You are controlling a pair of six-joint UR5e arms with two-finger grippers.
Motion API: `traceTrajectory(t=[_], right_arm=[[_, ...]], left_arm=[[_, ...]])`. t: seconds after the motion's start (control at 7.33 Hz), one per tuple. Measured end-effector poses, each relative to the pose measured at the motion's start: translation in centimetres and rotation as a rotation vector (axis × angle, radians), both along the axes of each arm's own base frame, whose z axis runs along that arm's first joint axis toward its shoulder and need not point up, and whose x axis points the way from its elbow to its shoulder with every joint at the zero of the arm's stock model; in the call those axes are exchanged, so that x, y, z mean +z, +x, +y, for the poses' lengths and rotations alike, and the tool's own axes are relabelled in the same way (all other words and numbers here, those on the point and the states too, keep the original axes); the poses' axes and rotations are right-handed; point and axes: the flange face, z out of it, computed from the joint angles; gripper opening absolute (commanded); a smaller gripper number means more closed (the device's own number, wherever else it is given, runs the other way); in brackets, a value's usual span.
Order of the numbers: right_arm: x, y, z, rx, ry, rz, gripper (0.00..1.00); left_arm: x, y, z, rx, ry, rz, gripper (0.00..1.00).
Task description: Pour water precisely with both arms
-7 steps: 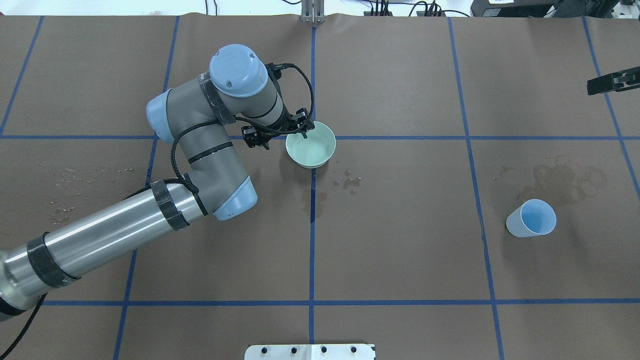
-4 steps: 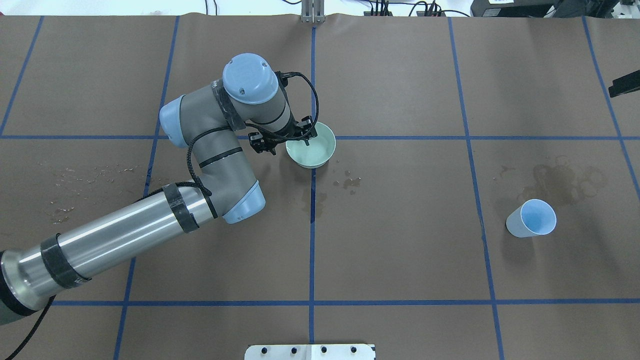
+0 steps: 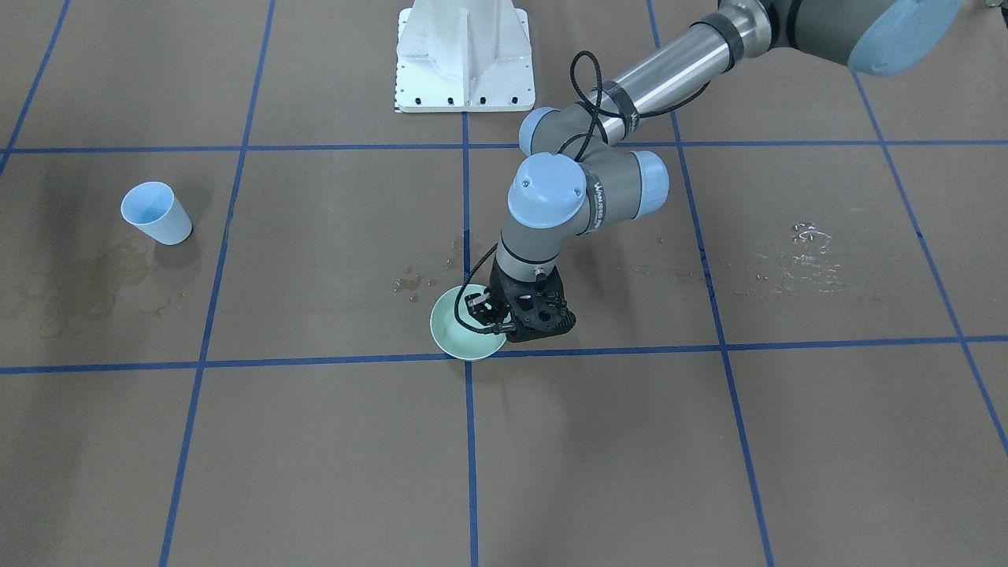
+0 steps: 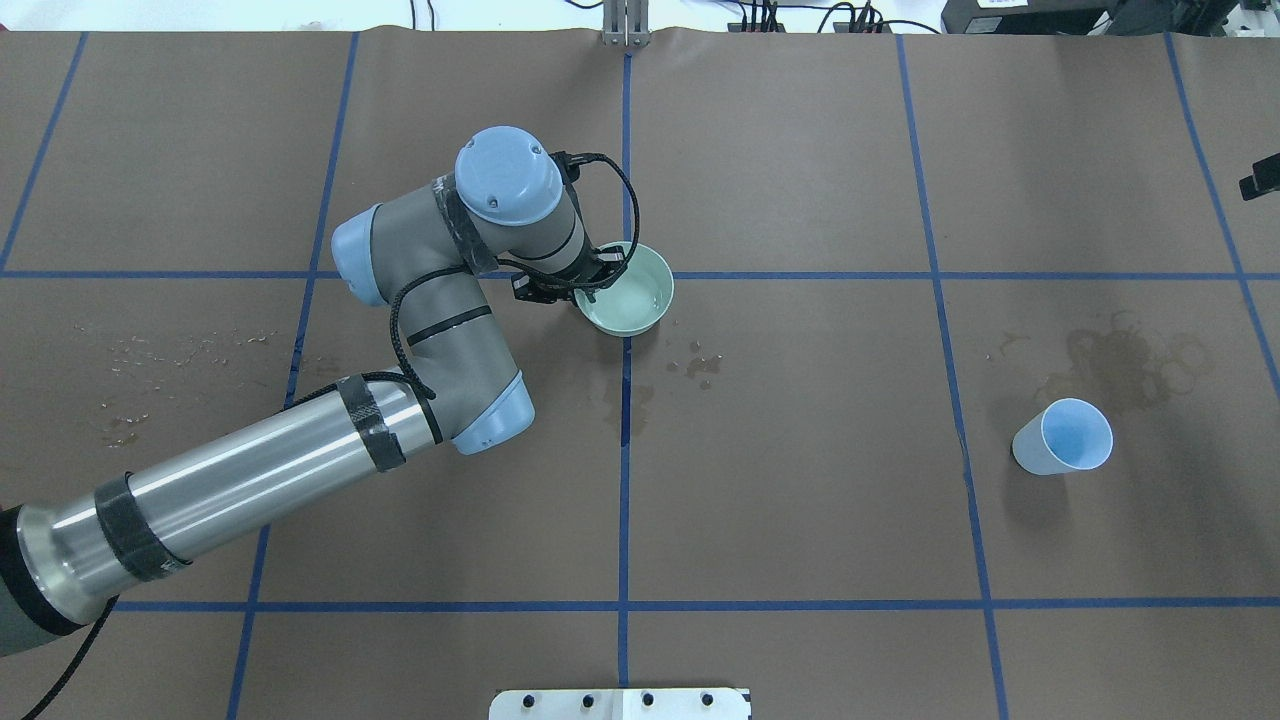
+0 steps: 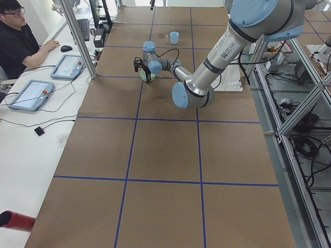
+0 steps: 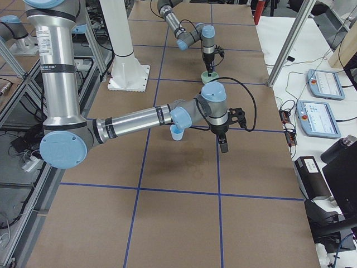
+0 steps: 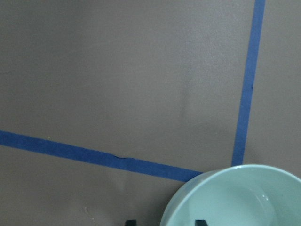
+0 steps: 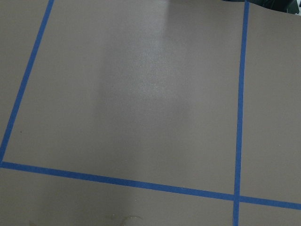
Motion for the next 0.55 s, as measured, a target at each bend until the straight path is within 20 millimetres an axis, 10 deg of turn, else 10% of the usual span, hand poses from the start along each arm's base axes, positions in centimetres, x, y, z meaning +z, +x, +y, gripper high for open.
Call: traceTrajectory(t=[0.55], right_arm=[[3.3, 1.2, -0.3, -0.056, -0.021, -0.011, 0.99]], left_arm=[[-3.9, -5.4, -3.0, 0.017, -0.051, 0.039, 0.0]])
